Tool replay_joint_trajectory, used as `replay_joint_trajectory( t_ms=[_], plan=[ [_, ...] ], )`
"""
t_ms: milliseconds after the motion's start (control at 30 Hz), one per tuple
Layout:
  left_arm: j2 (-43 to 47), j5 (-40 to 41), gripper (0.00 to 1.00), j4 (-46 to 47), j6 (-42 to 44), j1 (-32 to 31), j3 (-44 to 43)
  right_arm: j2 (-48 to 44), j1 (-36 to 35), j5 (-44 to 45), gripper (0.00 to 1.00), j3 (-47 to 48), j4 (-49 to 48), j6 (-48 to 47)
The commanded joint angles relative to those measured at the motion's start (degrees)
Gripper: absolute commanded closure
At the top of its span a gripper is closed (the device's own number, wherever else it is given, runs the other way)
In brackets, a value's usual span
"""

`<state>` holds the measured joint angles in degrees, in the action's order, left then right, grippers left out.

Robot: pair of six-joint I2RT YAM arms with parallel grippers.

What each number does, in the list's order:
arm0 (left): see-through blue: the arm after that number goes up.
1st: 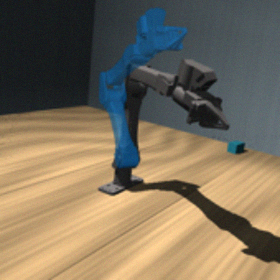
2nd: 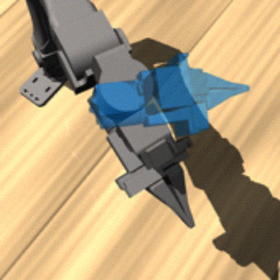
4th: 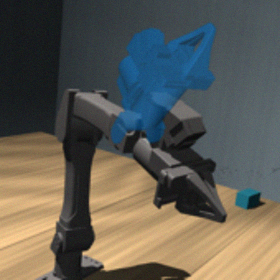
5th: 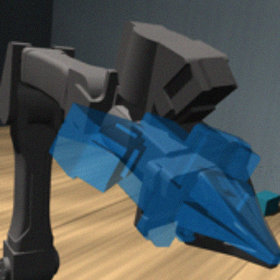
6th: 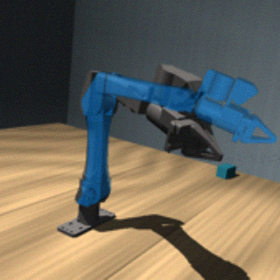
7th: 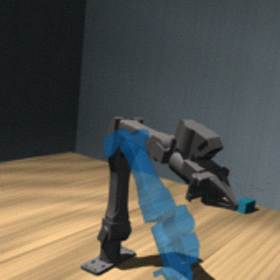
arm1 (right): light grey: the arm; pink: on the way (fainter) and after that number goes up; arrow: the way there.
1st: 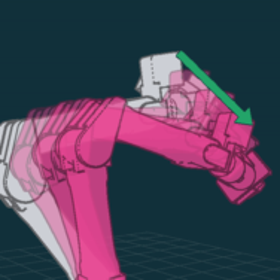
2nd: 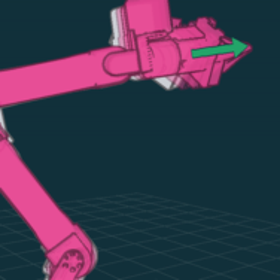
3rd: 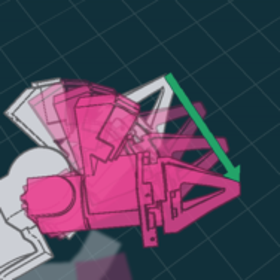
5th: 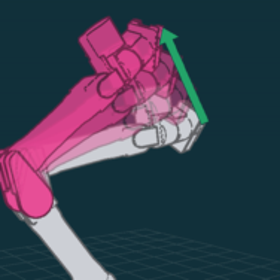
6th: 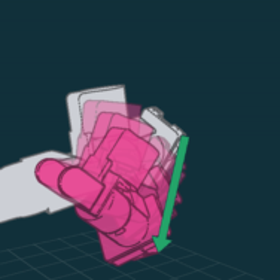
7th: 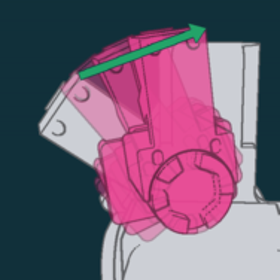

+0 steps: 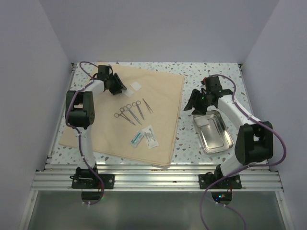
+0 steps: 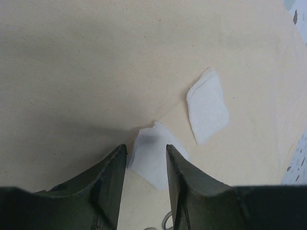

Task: Prepare the surgical pack

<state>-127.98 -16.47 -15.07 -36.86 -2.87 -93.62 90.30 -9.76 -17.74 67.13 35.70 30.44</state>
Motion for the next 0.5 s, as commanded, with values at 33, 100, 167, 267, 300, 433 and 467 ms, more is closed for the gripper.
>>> replay_joint_trajectory(
  t_ms=[33,100,167,267,300,433,467],
  plan=[
    [1.9,3.2,0.54,-3.5,2.8,-0.3,1.3,-2.9,-0.3,-1.5,0.44,0.1,-1.7,0.3],
    [1.6,4.5,0.52,-4.0,3.4,-0.4,0.5,-3.1,-0.3,-1.6,0.44,-0.2,-2.0,0.5],
    [0.7,4.5,0.51,-4.6,4.1,-0.4,-0.6,-3.5,-0.2,-1.5,0.44,-0.7,-1.9,0.5],
    [-0.7,3.6,0.53,-5.6,5.0,-0.6,-2.1,-3.7,-0.2,-1.2,0.44,-0.9,-1.8,0.6],
    [-1.3,3.6,0.53,-6.1,5.3,-0.7,-2.3,-3.7,-0.2,-1.2,0.44,-1.0,-1.8,0.7],
    [-2.1,3.2,0.6,-7.0,6.3,-0.9,-2.1,-3.6,-0.3,-1.3,0.44,-0.6,-1.9,0.8],
    [-2.4,2.9,0.62,-7.8,6.6,-1.0,-2.5,-3.4,-0.3,-1.3,0.44,-0.5,-2.0,0.8]
  ],
)
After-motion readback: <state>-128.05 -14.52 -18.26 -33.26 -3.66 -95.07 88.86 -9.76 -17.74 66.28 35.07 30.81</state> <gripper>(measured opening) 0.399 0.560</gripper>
